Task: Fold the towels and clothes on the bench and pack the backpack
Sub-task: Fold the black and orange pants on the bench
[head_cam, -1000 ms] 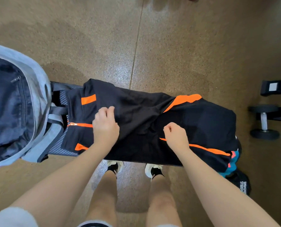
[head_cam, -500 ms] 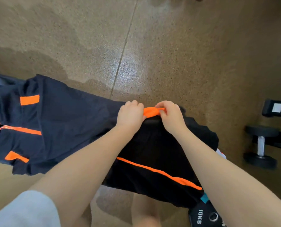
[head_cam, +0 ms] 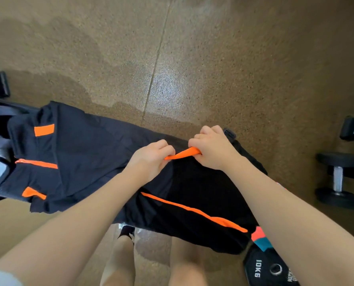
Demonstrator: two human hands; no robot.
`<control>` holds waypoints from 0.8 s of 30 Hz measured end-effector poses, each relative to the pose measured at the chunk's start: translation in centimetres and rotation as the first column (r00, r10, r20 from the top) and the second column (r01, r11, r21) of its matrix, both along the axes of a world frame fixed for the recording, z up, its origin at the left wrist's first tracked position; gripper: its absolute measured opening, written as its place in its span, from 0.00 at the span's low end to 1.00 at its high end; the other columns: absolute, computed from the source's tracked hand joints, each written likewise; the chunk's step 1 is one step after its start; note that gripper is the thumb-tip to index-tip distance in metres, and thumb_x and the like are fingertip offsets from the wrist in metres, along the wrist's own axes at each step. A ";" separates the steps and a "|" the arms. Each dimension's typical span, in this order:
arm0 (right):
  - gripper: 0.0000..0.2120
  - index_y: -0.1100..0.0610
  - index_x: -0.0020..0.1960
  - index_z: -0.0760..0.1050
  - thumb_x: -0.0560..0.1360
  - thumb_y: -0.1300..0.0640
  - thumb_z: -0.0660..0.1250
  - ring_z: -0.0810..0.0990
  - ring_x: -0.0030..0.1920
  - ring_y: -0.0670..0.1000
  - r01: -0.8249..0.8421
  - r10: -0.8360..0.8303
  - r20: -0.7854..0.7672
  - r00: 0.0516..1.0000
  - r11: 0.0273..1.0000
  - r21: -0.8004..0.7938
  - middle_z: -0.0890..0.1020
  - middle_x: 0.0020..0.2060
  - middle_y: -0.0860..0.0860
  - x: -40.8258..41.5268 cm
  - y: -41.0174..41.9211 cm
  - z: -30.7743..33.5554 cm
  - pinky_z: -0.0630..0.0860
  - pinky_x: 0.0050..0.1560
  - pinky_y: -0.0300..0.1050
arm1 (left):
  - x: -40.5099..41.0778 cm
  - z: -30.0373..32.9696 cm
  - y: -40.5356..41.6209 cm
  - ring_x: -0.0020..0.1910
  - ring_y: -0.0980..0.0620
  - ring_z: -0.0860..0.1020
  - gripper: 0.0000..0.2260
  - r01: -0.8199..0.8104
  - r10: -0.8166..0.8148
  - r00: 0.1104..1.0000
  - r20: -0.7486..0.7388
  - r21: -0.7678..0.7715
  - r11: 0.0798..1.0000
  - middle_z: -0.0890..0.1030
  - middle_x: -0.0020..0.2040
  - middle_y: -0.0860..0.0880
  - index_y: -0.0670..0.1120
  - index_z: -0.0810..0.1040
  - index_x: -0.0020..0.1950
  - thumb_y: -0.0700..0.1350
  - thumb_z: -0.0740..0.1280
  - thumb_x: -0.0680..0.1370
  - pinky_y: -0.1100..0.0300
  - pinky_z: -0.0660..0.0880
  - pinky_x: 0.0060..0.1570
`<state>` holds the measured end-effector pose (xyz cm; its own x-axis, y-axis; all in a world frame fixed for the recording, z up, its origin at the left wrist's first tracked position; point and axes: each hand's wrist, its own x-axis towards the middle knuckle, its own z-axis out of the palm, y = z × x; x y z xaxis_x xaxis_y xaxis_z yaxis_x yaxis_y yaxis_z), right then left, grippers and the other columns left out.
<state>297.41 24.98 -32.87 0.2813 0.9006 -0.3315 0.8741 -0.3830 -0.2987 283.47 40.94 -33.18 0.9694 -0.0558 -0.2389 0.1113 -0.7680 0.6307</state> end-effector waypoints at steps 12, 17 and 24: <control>0.13 0.59 0.52 0.72 0.69 0.65 0.67 0.81 0.35 0.58 0.533 -0.453 0.281 0.846 0.727 -0.434 0.76 0.45 0.56 -7.3 -11.0 3.2 0.64 0.28 0.44 | -2.2 1.4 -2.4 0.48 0.46 0.73 0.09 0.299 -0.156 0.913 -0.377 0.356 0.885 0.72 0.49 0.48 0.46 0.70 0.52 0.35 0.61 0.75 0.56 0.67 0.37; 0.13 0.58 0.58 0.71 0.75 0.61 0.56 0.75 0.53 0.62 0.817 -0.865 0.162 0.474 0.364 -0.447 0.73 0.54 0.57 -7.8 -12.7 2.2 0.70 0.44 0.49 | -2.4 1.1 -3.8 0.39 0.41 0.76 0.14 0.265 -0.084 0.912 -0.402 0.420 0.868 0.76 0.42 0.44 0.43 0.77 0.47 0.39 0.75 0.64 0.52 0.72 0.33; 0.15 0.61 0.59 0.71 0.76 0.54 0.65 0.72 0.59 0.58 0.997 -0.979 -0.200 -0.035 -0.019 -0.080 0.70 0.60 0.58 -4.1 -14.2 0.5 0.67 0.60 0.48 | -0.2 0.6 -9.8 0.62 0.46 0.69 0.21 0.398 -0.299 0.883 -0.362 0.240 0.886 0.69 0.65 0.47 0.49 0.63 0.71 0.48 0.62 0.78 0.54 0.69 0.56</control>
